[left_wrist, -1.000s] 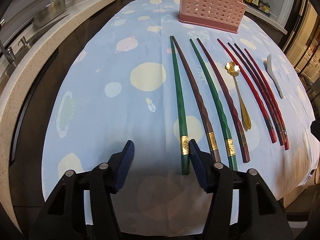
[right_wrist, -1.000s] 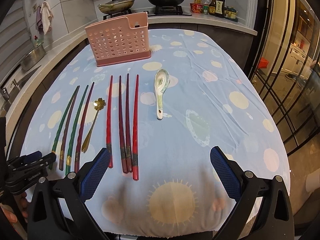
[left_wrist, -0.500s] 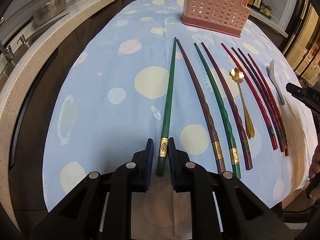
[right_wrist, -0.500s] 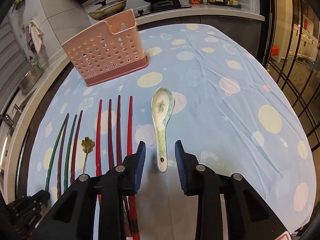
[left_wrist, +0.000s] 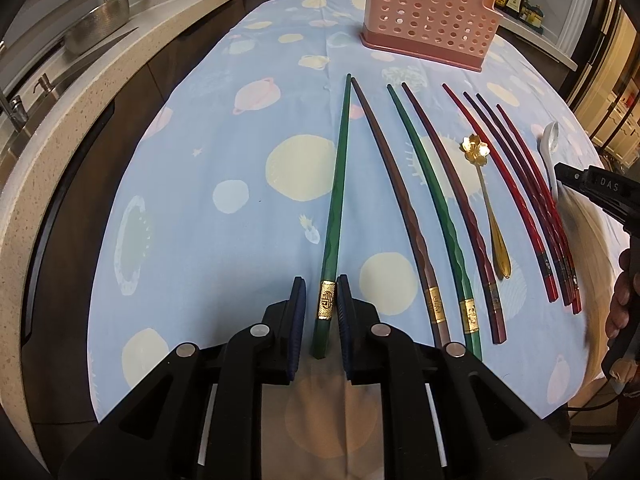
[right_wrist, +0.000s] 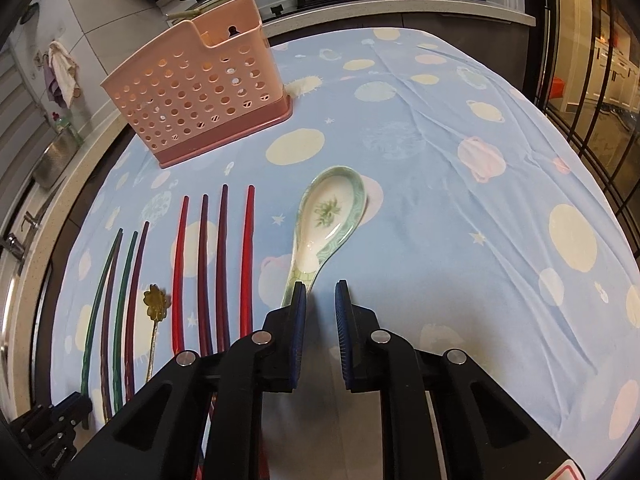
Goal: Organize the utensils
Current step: 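Close the left tool on the green chopstick while the right tool grasps the white spoon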
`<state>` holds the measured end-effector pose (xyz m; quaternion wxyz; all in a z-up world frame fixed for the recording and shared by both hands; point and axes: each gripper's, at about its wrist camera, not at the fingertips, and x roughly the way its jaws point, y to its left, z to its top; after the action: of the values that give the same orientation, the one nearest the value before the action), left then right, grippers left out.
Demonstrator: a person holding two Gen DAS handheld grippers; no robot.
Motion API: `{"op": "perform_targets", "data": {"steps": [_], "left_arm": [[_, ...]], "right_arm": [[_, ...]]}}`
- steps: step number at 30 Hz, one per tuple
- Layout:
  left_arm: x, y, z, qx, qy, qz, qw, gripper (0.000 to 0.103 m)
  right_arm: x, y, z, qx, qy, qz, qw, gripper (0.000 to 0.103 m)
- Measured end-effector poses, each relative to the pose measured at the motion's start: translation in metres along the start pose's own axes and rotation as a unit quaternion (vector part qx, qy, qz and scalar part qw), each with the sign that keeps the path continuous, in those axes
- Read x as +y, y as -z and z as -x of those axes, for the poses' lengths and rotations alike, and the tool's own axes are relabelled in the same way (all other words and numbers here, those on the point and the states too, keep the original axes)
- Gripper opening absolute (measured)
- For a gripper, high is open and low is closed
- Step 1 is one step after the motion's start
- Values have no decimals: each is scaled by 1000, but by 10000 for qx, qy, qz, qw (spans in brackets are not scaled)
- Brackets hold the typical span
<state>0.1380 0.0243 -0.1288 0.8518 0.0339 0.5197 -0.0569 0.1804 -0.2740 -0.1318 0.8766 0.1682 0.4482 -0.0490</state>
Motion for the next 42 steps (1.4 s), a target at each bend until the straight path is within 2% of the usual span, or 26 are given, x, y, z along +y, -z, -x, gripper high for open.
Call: {"op": "perform_targets", "data": {"steps": [11,14,20,28,33,36,42], "left_arm": [[-1,-1,-1,5,-34,-41,10000,15],[-1,0,-1,6,-29,-38,10000,15],[-2,0,-1,-6,-34,-48,10000,15],[-2,1,0,-42,3,-59,10000,15],[0,4,3,-45,120,-22,9999,15],[1,6,5,3,297,21,9996,8],[1,15,15,35,488,85,9988,7]], "right_arm": [[4,-4,0,-9,-261,-302,9992,17],[11,-6,2,-76,-216,-211,9995,22],[21,-2,-10,85,-144,11,9999,22],[7,17,3,96,-37,101,9999,11],[0,32,16,82,-3,212,9997,10],[-2,37,23,107,-44,188,9998,10],[-4,46,54,-33,-49,258,9996,10]]}}
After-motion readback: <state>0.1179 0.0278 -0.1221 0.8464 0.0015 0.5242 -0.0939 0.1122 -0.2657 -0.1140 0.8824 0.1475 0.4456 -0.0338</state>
